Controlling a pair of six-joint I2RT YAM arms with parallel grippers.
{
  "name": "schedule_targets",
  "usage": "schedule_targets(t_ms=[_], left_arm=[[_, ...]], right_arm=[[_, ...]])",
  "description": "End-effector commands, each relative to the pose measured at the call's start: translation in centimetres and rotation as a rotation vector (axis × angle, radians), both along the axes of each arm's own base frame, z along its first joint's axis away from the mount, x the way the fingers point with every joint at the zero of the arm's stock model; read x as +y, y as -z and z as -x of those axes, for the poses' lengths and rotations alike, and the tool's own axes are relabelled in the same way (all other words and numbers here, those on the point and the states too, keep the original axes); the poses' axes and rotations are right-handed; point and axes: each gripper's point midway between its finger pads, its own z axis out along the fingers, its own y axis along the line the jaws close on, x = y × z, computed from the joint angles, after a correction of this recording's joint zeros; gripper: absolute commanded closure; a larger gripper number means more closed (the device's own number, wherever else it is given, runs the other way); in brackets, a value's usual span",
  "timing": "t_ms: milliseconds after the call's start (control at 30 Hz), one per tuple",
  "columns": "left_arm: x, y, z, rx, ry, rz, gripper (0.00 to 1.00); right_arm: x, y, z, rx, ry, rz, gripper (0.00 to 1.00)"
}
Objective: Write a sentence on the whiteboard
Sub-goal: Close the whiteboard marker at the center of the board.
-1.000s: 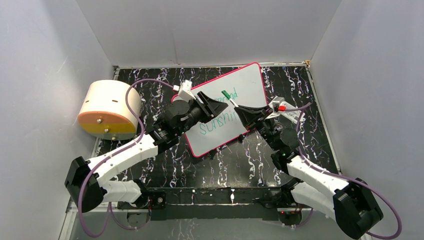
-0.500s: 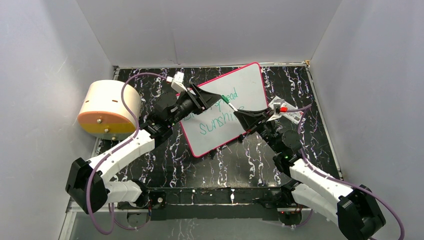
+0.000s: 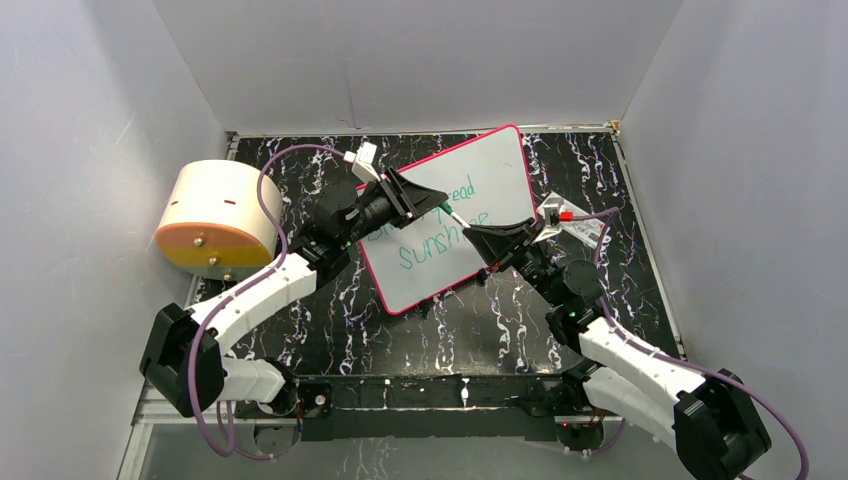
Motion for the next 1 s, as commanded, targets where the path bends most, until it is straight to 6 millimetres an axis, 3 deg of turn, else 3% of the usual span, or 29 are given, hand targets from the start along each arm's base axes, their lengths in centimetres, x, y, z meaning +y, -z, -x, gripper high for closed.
schedule_targets(t_ms=[0,333,767,967], left_arm=[[-0.3,-2.2,0.4,-0.052,0.038,0.055,0.69],[-0.6,-1.9,1.2,-0.011,0.078,0.107,1.00],[-2.3,0.3,3.9,0.082,0.142,0.138,1.00],[-4.3,1.0,6.2,0.083,0.214,0.117,1.00]], right_arm=[[0.0,-1.8,0.5,-0.038,-0.023,-0.062,1.00],[0.1,-2.3,0.2,-0.047,-0.022,-0.091,1.00],[1.3,-3.8,-1.2,-0.080,-0.037,-0.121,1.00],[1.5,-4.5,-1.6,-0.086,-0.031,-0.129,1.00]])
